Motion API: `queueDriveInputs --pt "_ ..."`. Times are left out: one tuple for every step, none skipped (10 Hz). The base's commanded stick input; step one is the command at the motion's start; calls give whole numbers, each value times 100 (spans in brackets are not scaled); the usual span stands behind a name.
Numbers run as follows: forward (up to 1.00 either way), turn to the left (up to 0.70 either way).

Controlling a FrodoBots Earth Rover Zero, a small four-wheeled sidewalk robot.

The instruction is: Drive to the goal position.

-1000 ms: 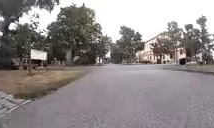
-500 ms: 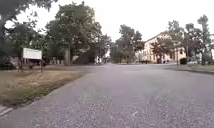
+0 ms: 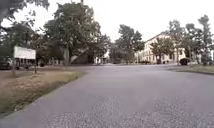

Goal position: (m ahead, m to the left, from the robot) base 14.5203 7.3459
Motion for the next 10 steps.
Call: queueDriveInputs --pt "70 4" --pt "70 4" --pt "70 4" --pt "70 4" --pt "70 4" --pt "70 4" --pt "70 4" --pt "70 4" --pt "70 4" --pt "70 4"
